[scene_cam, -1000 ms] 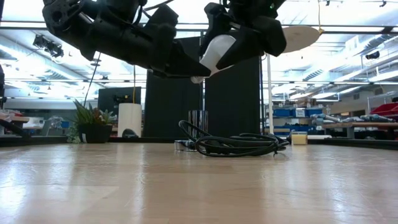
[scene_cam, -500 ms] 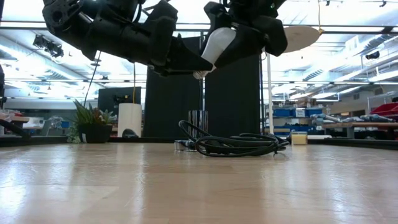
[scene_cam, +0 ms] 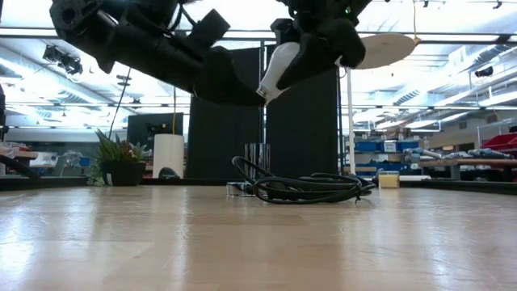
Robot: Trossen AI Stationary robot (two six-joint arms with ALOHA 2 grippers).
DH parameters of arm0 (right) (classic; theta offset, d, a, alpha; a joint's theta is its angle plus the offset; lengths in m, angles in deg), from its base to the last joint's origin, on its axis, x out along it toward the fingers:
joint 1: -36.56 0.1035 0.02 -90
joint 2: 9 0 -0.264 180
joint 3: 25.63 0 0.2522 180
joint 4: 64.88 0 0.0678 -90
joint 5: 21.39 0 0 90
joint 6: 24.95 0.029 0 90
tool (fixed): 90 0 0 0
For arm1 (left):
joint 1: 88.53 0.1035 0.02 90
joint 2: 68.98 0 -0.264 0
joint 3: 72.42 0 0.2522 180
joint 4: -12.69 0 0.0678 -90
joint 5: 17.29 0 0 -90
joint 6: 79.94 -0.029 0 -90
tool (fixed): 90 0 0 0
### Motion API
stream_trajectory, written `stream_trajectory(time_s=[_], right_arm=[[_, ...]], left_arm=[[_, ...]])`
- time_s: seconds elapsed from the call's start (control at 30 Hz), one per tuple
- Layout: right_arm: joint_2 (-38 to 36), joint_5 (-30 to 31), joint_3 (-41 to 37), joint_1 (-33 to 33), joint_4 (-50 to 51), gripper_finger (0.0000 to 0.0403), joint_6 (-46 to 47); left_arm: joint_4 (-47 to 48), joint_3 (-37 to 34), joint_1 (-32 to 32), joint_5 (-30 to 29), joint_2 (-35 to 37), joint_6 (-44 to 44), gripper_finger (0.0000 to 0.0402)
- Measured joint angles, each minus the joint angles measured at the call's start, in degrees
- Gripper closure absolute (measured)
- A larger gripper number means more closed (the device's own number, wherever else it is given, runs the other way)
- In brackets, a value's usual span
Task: Screw lightbulb
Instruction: Insert the lightbulb into the lamp
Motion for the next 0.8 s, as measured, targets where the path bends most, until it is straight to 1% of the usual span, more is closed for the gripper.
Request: stream_trajectory(time_s=[0.1, 0.27, 0.33, 0.43, 0.5, 0.57, 0.67, 0.73, 0.8], right_arm=[[0.0, -0.4, 1.9, -0.9, 1.9, 0.0143, 4.0], [0.0, -1.3, 6.5, -2.6, 7.8, 0.0138, 12.1], [0.4, -0.3, 7.3, -2.9, 10.1, 0.0138, 14.0], [2.2, -0.1, 10.4, -3.1, 14.2, 0.014, 17.8], [4.2, -0.1, 13.6, -3.1, 16.8, 0.014, 19.3], [7.3, -0.3, 16.6, -3.2, 21.8, 0.0139, 19.8], [12.2, -2.9, 22.4, -3.8, 25.6, 0.0137, 20.4], [15.0, -4.7, 26.4, -4.5, 29.2, 0.0137, 20.8], [17.6, -6.4, 29.9, -5.2, 31.1, 0.0136, 20.8]], left_arm=[[4.3, 0.0, -0.4, -4.1, 2.5, 0.0, 0.0179], [12.0, -0.1, 0.1, -4.4, 4.4, 0.3, 0.016], [11.6, -1.0, 0.8, -1.9, 4.0, 0.4, 0.0159], [8.5, -3.1, 2.7, 3.1, 2.9, 0.7, 0.0159], [7.0, -4.6, 4.0, 5.7, 2.4, 1.1, 0.0159], [5.9, -5.5, 5.1, 8.1, 1.6, 1.7, 0.0159], [5.5, -6.6, 6.8, 12.3, 0.5, 1.9, 0.0159], [3.0, -7.2, 7.5, 15.0, -0.9, 1.8, 0.0159], [0.5, -8.0, 8.2, 16.3, -2.5, 1.8, 0.0161]])
